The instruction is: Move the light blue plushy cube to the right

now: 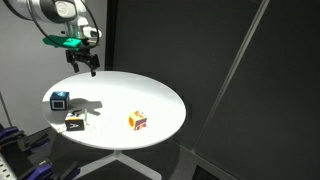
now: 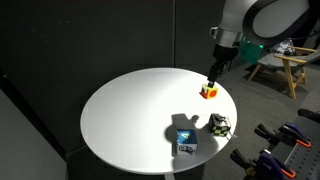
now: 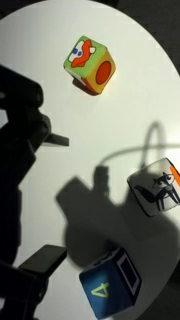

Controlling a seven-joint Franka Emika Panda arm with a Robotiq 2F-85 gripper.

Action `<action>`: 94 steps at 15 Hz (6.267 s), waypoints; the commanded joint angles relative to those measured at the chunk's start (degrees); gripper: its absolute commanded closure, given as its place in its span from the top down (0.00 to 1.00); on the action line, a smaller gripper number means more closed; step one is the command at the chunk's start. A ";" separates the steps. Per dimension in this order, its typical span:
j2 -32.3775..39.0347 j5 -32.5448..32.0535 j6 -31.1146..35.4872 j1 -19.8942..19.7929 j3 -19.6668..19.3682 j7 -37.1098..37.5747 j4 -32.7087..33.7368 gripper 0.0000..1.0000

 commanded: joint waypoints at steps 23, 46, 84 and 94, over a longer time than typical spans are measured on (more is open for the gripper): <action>9.48 -2.13 0.81 10.42 8.03 -9.06 -0.77 1.00; 24.90 -9.96 4.83 11.87 7.69 -7.07 10.82 1.00; 33.27 -8.84 6.75 13.18 5.92 -5.60 13.80 0.42; 26.52 -5.79 4.19 13.36 5.39 7.48 12.32 0.03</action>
